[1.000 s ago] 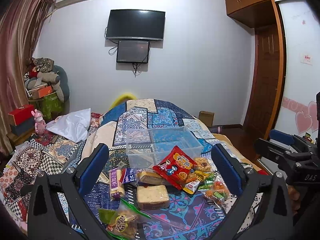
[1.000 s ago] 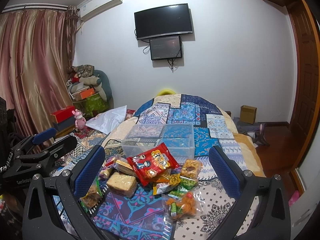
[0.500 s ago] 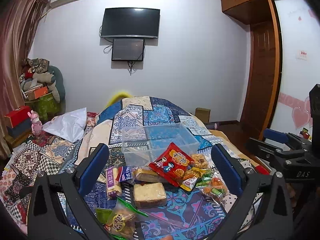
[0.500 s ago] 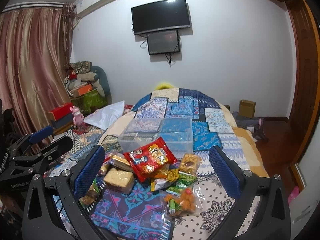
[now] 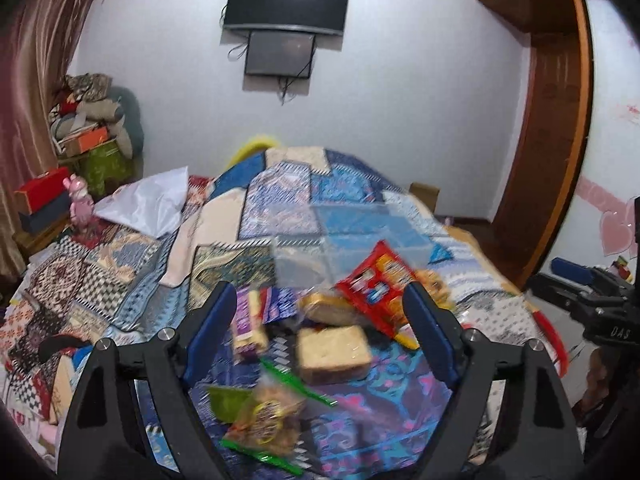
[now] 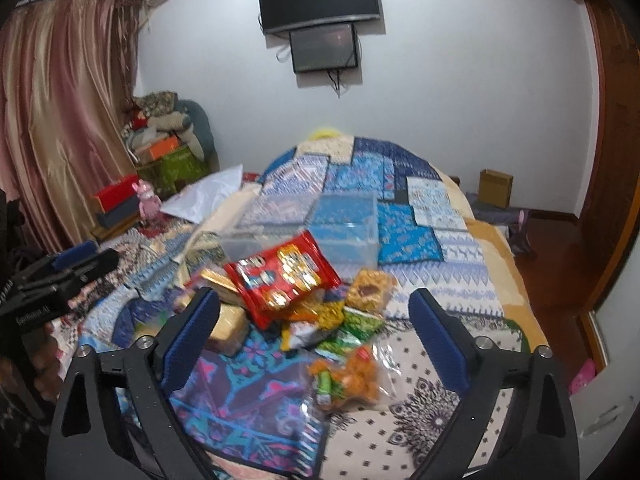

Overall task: Organize snacks
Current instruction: 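Grasp the cat-ear snack bag with the left tool while the right tool grasps the orange puff bag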

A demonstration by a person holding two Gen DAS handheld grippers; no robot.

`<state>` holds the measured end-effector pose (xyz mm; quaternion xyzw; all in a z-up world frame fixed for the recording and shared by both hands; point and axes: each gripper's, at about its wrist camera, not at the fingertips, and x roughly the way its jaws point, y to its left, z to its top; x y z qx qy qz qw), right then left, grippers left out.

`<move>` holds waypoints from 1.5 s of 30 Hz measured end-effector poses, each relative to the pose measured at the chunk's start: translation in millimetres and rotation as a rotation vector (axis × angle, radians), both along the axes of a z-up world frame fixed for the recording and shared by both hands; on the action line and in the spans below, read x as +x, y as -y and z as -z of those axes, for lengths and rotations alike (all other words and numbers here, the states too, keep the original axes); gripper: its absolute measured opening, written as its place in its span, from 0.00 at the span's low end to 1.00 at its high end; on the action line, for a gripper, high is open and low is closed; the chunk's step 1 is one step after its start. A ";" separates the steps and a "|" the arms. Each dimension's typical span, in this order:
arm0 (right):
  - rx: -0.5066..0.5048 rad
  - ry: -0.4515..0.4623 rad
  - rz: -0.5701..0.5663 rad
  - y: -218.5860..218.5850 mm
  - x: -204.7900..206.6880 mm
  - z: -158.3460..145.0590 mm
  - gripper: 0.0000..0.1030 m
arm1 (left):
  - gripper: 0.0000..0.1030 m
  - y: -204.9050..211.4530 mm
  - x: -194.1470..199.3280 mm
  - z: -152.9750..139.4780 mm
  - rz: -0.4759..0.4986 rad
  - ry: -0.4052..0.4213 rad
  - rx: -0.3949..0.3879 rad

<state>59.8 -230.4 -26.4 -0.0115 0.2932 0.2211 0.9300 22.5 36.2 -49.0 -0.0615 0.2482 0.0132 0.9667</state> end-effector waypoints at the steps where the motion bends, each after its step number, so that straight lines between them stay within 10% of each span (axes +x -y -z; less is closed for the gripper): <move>1: -0.008 -0.017 0.003 2.4 2.3 5.0 0.89 | 0.83 -3.3 1.5 5.4 -0.008 -0.017 0.006; 13: -0.033 -0.217 0.019 23.8 19.5 58.0 0.87 | 0.83 -33.7 3.3 82.9 -0.052 -0.251 -0.026; 25: -0.050 -0.334 -0.011 12.8 36.3 97.1 0.87 | 0.82 -17.7 18.4 115.2 0.007 -0.313 -0.026; 34: -0.076 -0.348 -0.020 4.2 42.8 106.8 0.89 | 0.54 0.0 23.2 122.9 0.023 -0.335 0.073; 45: -0.053 -0.377 -0.078 5.6 39.5 112.1 0.89 | 0.45 -0.8 18.4 116.7 0.044 -0.325 0.017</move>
